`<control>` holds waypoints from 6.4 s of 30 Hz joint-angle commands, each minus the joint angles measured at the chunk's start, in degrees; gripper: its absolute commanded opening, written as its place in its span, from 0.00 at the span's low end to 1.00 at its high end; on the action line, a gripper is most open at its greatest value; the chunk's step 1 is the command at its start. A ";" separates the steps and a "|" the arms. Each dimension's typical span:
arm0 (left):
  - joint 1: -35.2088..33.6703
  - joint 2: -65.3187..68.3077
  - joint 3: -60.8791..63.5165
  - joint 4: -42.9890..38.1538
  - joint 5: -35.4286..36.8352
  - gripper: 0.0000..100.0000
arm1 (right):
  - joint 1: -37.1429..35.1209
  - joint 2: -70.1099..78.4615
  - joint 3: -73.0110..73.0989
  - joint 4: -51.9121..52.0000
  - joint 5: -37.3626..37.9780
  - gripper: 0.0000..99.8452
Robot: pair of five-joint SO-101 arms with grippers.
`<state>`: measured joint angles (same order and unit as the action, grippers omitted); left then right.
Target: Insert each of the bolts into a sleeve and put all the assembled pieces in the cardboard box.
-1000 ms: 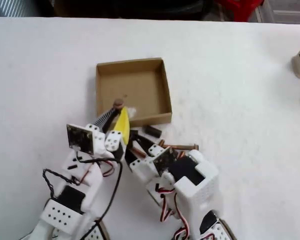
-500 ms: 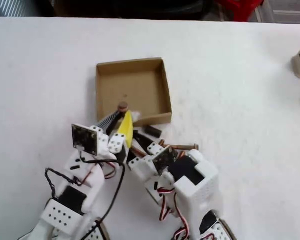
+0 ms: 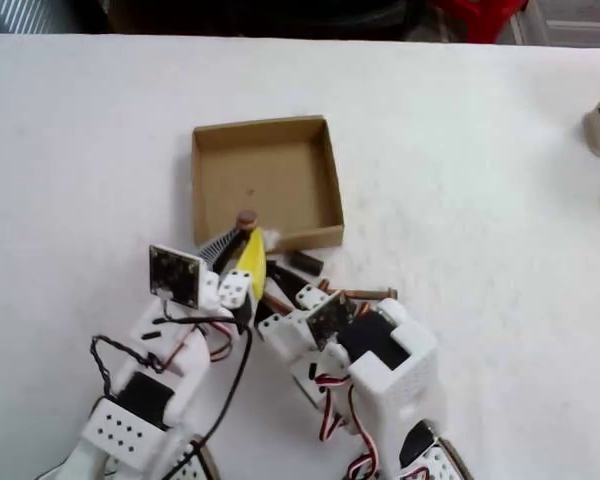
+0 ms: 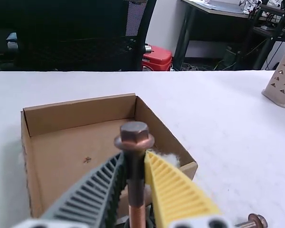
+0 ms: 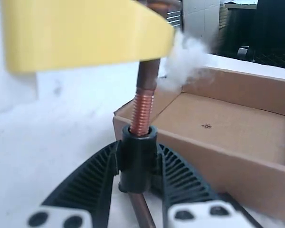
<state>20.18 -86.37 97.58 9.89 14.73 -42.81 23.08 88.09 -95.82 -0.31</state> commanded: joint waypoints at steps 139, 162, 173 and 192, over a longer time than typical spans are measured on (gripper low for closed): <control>-29.23 -1.71 -1.67 37.98 -17.76 0.02 | 21.05 -76.18 -46.15 157.05 4.04 0.01; -30.99 -1.71 -1.67 38.07 -17.76 0.02 | 16.57 -29.93 -93.89 170.59 6.33 0.02; -30.99 -1.71 -1.67 37.98 -17.76 0.02 | 18.68 -11.21 -108.48 170.51 6.33 0.02; -30.99 -1.71 -1.67 37.89 -17.76 0.02 | 24.04 18.86 -131.25 165.58 6.33 0.02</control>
<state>-10.24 -87.34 96.35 47.69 -2.68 -19.43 41.45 -37.10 70.68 5.32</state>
